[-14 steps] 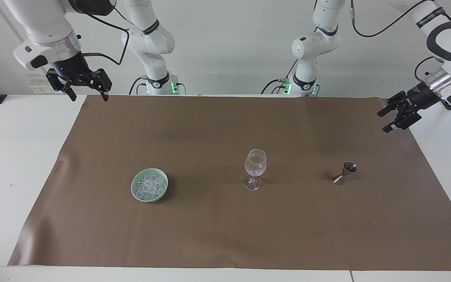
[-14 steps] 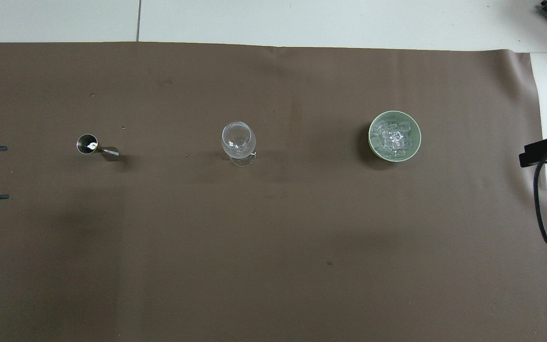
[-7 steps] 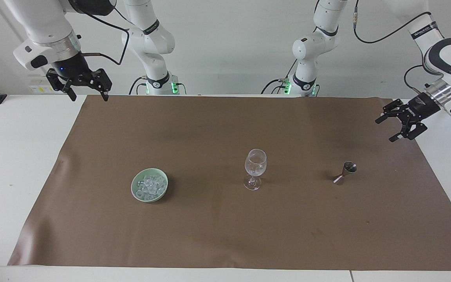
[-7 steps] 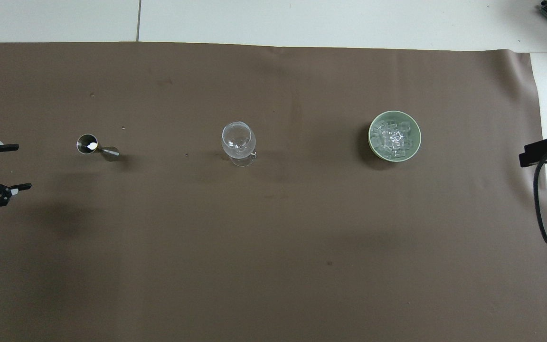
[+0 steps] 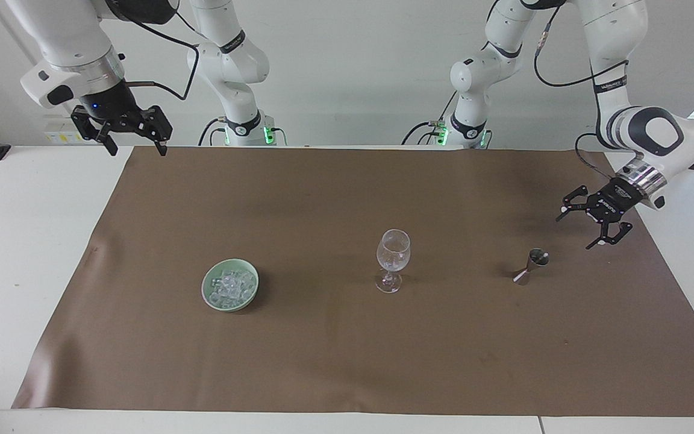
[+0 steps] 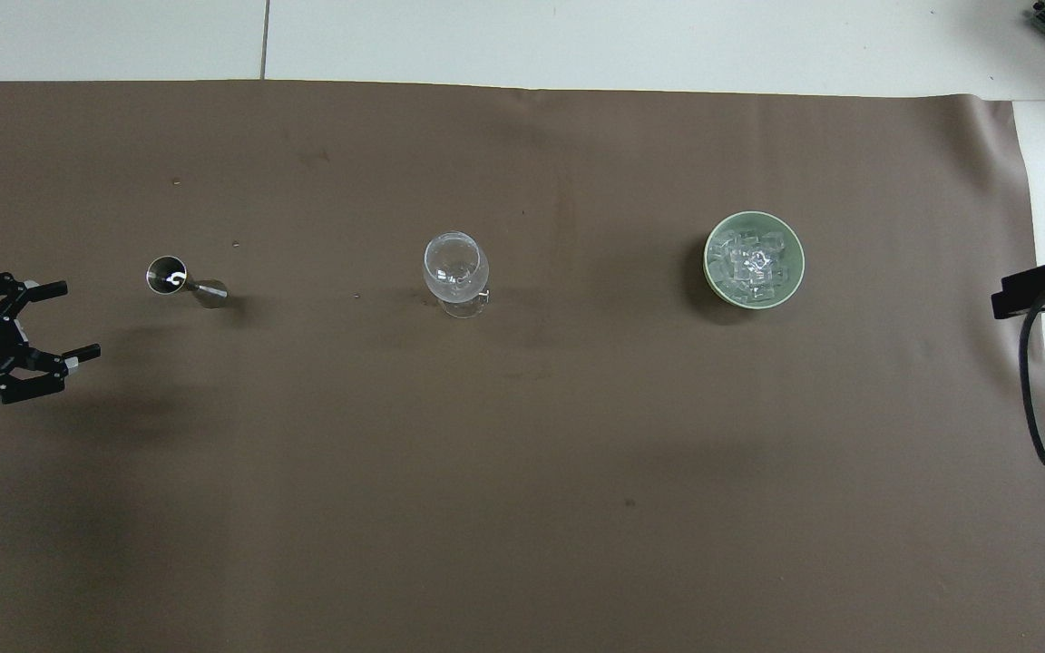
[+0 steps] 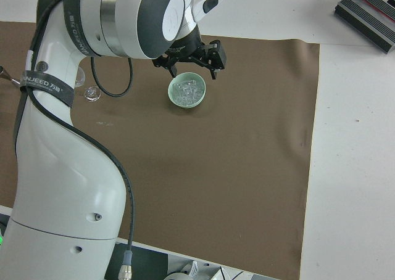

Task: Pour wine and add ice with both arms
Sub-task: 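Move the open left gripper toward the small silver metal cup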

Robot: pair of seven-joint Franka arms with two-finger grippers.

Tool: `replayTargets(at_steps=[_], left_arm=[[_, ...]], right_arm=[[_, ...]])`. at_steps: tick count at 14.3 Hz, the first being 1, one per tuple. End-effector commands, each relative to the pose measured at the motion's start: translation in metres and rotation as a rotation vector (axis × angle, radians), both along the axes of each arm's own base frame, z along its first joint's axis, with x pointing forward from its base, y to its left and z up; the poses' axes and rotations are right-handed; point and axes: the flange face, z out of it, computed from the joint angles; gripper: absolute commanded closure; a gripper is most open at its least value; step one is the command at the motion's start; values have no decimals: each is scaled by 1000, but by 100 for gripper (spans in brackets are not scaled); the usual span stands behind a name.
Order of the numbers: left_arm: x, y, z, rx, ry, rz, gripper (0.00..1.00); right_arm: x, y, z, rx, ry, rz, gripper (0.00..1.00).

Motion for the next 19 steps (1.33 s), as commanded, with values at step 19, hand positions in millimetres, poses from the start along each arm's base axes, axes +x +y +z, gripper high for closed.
replayTargets(at_steps=[19], left_arm=[[14,-77,-101,-228,-243,79,0]], right_arm=[[-5,2,0,14,-4,-13,0]])
